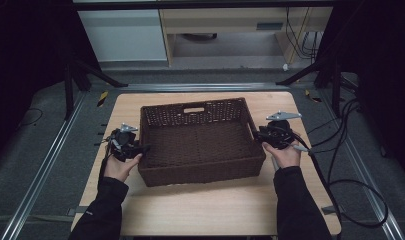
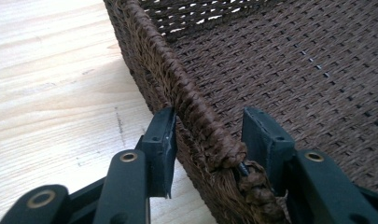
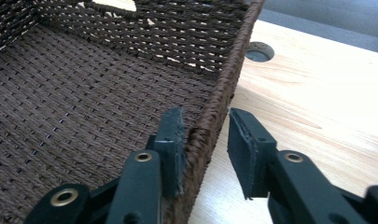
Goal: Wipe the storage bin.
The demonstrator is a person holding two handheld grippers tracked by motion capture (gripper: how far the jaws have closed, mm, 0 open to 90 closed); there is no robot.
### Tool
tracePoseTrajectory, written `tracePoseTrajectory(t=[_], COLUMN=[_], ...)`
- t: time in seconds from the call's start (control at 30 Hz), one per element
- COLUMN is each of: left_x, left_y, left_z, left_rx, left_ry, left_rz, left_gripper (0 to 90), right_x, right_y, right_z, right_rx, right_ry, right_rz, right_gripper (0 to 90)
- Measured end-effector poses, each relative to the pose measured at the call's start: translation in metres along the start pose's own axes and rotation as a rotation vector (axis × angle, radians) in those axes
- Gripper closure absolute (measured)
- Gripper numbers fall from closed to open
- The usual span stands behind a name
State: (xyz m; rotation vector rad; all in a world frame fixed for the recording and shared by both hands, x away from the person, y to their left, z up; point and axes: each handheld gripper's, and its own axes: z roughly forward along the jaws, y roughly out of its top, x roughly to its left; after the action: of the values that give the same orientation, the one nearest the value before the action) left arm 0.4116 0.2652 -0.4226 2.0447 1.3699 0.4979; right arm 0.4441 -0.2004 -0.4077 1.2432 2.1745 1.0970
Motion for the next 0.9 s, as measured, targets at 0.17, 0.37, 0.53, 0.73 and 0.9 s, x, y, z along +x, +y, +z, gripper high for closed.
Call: tracePoseTrajectory(t=[0.17,0.37,0.53,0.73,0.9], left_x=[0.0,0.005,0.01,0.012,0.016], left_y=[0.0,-0.003,-0.007,-0.011,-0.016], left_z=[0.0,-0.006,-0.01,-0.015,-0.02], left_rx=[0.017,0.03,0.039,0.048,0.048], left_ry=[0.001,0.02,0.015,0.023,0.022], left_rz=[-0.018,-0.009,-0.011,-0.009,-0.016], left_gripper=[58.4,63.7,64.6,65.2,66.1], right_x=[0.005,0.018,0.021,0.021,0.029], right_y=[-0.001,-0.009,-0.004,-0.003,-0.005], right_z=[0.001,-0.009,-0.017,-0.006,-0.006], right_rx=[0.016,0.02,-0.003,0.002,0.012], right_ry=[0.008,0.033,0.052,0.054,0.091], right_rz=[-0.003,0.001,-0.011,-0.005,-0.005], right_gripper=[72.7,70.8,65.4,66.2,71.9])
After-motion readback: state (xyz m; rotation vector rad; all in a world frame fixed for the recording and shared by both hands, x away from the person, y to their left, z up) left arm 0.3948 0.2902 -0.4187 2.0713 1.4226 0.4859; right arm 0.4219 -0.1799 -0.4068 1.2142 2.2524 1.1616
